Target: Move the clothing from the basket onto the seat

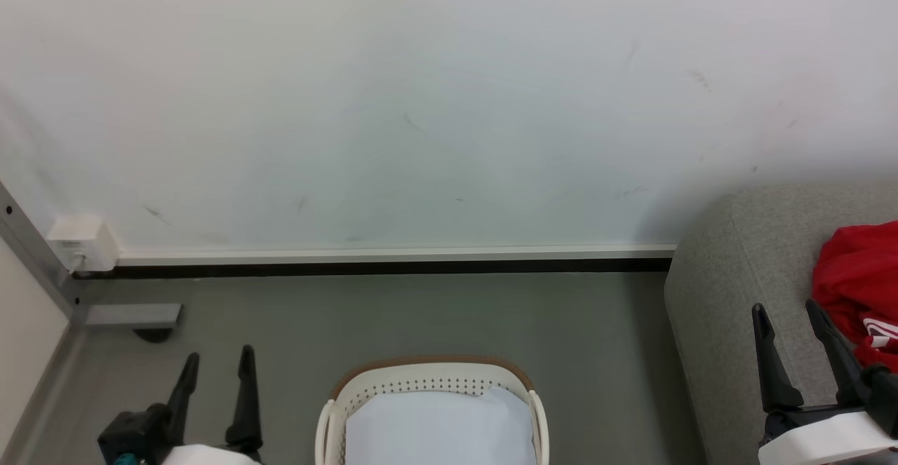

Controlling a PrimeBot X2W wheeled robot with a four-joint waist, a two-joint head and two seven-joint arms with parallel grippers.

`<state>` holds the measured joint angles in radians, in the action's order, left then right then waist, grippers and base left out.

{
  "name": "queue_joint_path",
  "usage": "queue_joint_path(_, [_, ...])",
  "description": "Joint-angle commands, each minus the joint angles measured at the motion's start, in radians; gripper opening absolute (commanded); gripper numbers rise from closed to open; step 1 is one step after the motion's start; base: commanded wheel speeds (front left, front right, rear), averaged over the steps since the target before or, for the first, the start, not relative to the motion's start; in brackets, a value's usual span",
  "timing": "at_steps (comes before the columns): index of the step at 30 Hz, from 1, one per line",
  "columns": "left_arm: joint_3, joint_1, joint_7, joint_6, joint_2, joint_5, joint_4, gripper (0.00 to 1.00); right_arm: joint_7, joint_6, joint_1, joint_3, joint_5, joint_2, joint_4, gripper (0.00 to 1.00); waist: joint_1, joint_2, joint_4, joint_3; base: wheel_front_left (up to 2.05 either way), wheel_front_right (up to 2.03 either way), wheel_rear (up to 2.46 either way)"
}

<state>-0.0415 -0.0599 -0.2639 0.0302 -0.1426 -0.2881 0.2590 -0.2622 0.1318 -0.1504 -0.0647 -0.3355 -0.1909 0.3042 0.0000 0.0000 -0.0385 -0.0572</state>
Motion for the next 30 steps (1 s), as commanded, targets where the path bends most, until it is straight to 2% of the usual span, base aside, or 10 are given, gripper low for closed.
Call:
queue_joint_path(1, [0.007,0.0,-0.001,-0.004,-0.001,0.015,0.005,1.0,-0.003,-0.002,0.001,-0.002,-0.003,-0.008,-0.001,1.0,0.0,0.0,0.0,0.0,0.0,0.0,0.0])
queue_joint_path(20, [0.079,-0.01,-0.001,-0.061,0.052,0.077,0.019,1.0,-0.003,-0.002,-0.003,-0.015,-0.037,0.0,0.006,1.0,0.0,0.0,0.0,-0.006,0.0,0.0,0.0])
queue_joint_path(21, [0.082,-0.009,-0.001,-0.064,0.053,0.076,0.02,0.0,-0.003,-0.002,-0.003,-0.015,-0.04,0.0,0.008,0.0,0.0,0.0,0.0,-0.007,0.0,0.0,0.0])
queue_joint_path(25, [0.073,0.014,0.005,-0.062,0.067,0.061,0.049,0.0,0.008,0.0,0.02,-0.023,-0.04,0.012,0.031,0.0,0.0,0.0,-0.001,-0.007,0.0,0.0,0.0])
queue_joint_path(30, [0.089,0.0,0.04,-0.069,0.068,-0.033,0.055,0.0,0.037,0.0,0.018,-0.005,-0.127,0.02,0.027,0.0,0.0,0.0,0.001,-0.004,0.0,0.0,0.0])
